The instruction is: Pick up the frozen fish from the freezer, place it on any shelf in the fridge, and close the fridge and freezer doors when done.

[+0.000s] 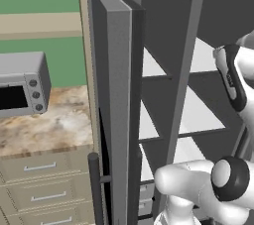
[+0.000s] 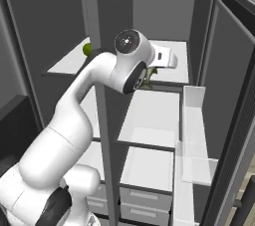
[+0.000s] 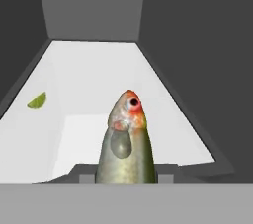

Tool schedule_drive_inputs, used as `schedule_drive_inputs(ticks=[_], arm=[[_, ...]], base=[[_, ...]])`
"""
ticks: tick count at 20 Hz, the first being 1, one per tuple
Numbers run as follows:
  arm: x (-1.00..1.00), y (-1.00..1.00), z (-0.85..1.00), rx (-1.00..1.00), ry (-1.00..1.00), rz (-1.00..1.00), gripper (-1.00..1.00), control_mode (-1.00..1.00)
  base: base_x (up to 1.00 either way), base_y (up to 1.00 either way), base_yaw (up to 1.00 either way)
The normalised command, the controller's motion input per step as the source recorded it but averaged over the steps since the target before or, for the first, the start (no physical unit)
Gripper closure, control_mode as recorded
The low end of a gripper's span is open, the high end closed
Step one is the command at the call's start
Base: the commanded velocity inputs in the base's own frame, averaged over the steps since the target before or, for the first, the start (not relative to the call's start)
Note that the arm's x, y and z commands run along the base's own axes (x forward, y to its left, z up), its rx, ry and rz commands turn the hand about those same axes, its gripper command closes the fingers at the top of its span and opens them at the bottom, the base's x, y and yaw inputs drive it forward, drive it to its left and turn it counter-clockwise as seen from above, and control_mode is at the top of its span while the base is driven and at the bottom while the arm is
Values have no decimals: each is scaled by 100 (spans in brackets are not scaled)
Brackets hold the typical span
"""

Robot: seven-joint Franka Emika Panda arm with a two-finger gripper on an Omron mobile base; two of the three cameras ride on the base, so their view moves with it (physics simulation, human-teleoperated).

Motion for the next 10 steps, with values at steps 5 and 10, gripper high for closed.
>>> schedule_drive_inputs(ticks=[5, 10], arm=[[99, -25, -45, -1, 0, 0, 100, -100], [100, -33, -31, -2, 0, 0, -100, -100]], base=[[0, 0, 0], [0, 0, 0]])
